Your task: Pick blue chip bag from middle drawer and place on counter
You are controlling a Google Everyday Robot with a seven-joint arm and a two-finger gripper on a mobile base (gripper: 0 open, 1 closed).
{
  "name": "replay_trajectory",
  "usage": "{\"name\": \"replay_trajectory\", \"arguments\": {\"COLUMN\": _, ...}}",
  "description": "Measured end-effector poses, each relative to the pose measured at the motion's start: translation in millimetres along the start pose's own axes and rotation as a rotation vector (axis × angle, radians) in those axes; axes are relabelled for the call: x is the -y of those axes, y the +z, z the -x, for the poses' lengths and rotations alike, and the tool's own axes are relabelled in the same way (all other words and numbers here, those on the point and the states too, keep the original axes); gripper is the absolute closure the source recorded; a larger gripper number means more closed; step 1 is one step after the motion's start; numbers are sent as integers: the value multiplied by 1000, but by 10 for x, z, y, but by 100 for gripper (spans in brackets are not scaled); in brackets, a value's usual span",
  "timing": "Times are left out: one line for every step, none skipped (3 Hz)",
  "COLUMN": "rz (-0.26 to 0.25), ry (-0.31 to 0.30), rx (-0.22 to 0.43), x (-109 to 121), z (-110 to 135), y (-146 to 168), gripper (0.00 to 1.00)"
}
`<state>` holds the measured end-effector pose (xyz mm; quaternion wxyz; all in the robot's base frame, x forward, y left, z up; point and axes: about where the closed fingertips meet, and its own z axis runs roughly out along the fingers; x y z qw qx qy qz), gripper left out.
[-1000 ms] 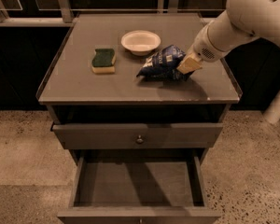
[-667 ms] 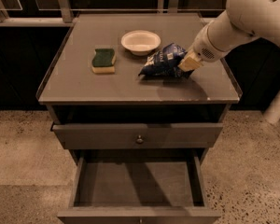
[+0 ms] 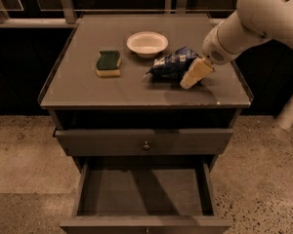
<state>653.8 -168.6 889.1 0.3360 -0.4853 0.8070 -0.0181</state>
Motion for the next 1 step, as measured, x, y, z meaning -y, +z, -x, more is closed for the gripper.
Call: {"name": "replay_trajectory", "arguments": {"rz": 0, "ry": 0, "rx": 0, "x": 0, "z": 0, "y": 0, "gripper": 0}}
